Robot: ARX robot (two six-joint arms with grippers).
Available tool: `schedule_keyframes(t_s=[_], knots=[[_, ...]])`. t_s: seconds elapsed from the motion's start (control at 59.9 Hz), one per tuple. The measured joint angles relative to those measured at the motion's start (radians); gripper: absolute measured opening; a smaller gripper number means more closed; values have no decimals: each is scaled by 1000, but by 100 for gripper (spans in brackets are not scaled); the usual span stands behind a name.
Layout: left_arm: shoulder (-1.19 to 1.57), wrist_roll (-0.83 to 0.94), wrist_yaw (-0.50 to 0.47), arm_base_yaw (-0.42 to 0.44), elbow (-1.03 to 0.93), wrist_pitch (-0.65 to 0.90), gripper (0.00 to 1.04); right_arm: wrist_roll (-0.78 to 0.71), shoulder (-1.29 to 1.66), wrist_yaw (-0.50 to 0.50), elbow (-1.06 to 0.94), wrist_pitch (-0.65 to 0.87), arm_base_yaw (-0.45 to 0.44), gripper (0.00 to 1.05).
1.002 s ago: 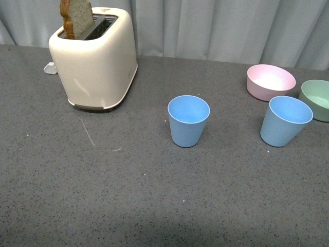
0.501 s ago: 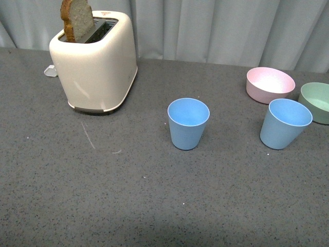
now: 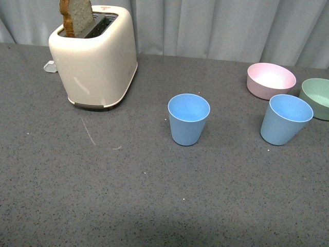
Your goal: Stack blue cups with both arms
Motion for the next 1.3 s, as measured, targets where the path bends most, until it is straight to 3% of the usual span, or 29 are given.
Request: schedule_keyframes(t_s=[0.084,0.15,0.2,0.267,0.368,0.501,0.752,1.253,1.303], knots=[[0,0,0,0,0,0,64,0,0,0,0,0,0,95],[0,0,0,0,0,0,75,-74,29,58,2,10,6,95],[0,0,0,0,0,0,88,-182,154,57,17,67,-15,95],[0,0,0,0,0,0,99,-219,330,18,50,157,-51,95],[0,2,0,0,0,0,98,-223,624,-23,130,310,-98,95],[0,2,0,0,0,0,98,-185,1003,-43,292,363,-117,95],[0,2,0,0,0,0,98,40,1512,-63,613,183,-109,95],[0,2,0,0,0,0,98,230,1938,-17,990,10,-32,95],[0,2,0,0,0,0,98,247,1956,-14,1004,8,-25,91]])
